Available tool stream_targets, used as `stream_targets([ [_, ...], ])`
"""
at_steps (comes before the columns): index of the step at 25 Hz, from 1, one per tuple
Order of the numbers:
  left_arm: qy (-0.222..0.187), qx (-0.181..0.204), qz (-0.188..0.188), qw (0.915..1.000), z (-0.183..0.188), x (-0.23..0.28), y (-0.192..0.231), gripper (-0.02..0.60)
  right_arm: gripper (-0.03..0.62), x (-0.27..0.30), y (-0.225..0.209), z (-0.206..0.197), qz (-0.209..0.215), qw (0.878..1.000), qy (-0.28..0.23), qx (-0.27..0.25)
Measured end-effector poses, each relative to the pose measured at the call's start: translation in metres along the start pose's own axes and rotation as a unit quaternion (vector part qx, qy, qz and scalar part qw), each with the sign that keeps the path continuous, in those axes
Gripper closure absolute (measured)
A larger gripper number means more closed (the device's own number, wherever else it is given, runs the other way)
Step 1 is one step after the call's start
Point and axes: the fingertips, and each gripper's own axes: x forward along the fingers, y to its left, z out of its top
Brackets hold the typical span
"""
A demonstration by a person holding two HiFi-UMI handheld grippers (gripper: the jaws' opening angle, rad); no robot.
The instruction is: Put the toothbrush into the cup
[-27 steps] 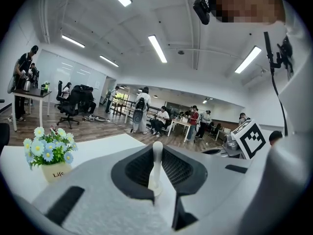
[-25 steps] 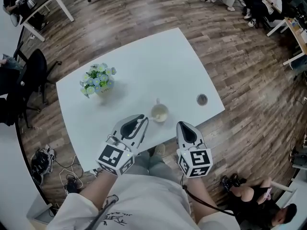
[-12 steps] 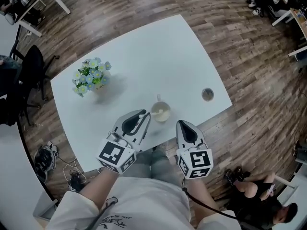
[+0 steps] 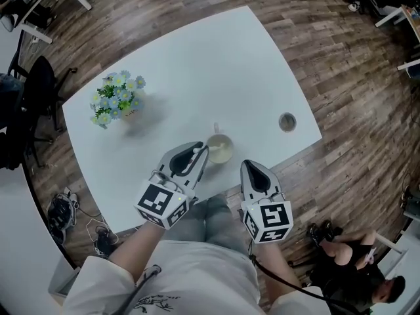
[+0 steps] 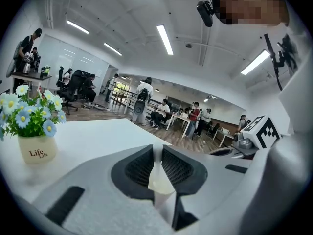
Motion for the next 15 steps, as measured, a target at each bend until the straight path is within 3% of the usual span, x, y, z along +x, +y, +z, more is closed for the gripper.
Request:
stream_targets([
  [15, 0.009, -0.005, 0.003, 0.9999, -0.013, 0.013, 0.006, 0.522, 0.574, 0.002, -0.001, -0.002, 0.001, 1.0, 0.003, 0.007],
])
